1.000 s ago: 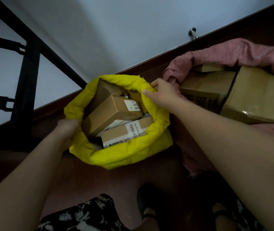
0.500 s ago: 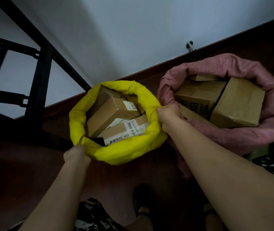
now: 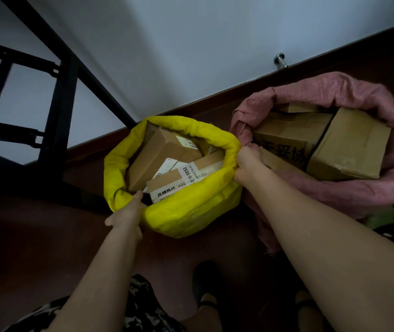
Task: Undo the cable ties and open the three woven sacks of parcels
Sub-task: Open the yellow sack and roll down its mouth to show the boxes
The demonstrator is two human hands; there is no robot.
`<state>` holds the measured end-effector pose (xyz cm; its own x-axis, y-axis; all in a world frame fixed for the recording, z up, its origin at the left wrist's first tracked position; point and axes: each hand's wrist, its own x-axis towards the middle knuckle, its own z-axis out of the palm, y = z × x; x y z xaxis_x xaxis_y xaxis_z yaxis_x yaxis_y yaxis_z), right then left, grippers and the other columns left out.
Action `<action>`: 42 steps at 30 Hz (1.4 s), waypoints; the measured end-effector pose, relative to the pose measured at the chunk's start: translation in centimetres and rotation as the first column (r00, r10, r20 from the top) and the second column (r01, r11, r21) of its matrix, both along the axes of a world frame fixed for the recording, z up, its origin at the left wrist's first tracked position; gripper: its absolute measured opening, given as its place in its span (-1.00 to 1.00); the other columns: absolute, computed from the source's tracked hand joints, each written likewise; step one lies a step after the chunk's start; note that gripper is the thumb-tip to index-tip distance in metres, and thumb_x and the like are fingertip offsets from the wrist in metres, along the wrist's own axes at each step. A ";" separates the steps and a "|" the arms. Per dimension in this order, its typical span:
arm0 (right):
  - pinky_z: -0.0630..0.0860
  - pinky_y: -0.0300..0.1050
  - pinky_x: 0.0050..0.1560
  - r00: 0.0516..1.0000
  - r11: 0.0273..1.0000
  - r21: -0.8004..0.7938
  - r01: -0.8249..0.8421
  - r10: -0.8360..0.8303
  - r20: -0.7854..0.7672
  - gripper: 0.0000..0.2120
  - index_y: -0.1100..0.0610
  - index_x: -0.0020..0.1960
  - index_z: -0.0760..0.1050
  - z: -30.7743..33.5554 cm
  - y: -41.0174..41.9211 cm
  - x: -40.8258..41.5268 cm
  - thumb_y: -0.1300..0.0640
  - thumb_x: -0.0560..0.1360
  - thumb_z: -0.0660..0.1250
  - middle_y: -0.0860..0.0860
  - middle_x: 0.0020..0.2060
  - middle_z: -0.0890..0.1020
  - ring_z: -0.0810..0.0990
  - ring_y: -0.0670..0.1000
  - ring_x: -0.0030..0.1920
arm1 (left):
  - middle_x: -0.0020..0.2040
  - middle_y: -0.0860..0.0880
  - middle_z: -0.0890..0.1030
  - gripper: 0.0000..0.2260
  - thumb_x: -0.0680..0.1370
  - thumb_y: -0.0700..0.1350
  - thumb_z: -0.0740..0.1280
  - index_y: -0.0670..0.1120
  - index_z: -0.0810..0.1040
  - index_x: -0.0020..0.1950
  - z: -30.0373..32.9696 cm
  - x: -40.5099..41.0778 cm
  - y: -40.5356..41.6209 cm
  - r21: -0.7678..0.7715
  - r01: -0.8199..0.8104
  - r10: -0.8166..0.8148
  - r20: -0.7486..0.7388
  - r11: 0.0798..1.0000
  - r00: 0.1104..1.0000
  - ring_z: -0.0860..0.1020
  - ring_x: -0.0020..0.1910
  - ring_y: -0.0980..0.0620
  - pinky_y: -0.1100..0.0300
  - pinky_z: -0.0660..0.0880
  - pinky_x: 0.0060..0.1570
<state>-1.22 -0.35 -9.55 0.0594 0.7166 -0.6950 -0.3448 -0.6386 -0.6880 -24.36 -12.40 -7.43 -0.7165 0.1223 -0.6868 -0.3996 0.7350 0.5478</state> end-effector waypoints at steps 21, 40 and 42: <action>0.53 0.08 0.17 0.992 0.983 -0.185 -0.012 0.034 0.119 -0.64 0.30 0.29 0.45 2.2 -6.3 -0.2 0.21 0.53 0.35 0.08 0.14 0.54 0.54 0.17 0.15 | 0.45 -0.19 0.29 -0.55 0.60 -0.29 0.23 -0.13 0.25 0.49 1.0 4.5 -3.5 0.296 -0.424 0.314 0.353 0.856 0.881 0.31 0.39 -0.24 -0.20 0.38 0.14; 0.44 -0.03 0.19 0.859 0.964 0.039 -0.264 0.216 0.465 -0.43 0.16 0.37 0.21 1.4 -6.3 -1.3 -0.06 0.51 0.35 0.18 0.27 0.47 0.48 0.20 0.24 | 0.34 -0.25 0.38 -0.52 0.55 -0.05 0.33 -0.18 0.26 0.38 1.9 4.5 -2.6 0.033 0.121 -0.096 -0.415 0.992 0.905 0.44 0.26 -0.26 -0.03 0.41 0.15; 0.38 -0.04 0.06 0.713 0.927 0.069 -0.368 0.234 0.661 -0.67 0.13 0.28 0.31 1.2 -6.6 -1.0 0.01 0.59 0.22 0.22 0.21 0.50 0.46 0.23 0.21 | 0.26 -0.25 0.47 -0.67 0.58 -0.11 0.27 -0.23 0.39 0.29 1.3 3.5 -2.7 0.000 0.156 -0.138 -0.459 0.988 0.878 0.48 0.20 -0.26 -0.04 0.45 0.10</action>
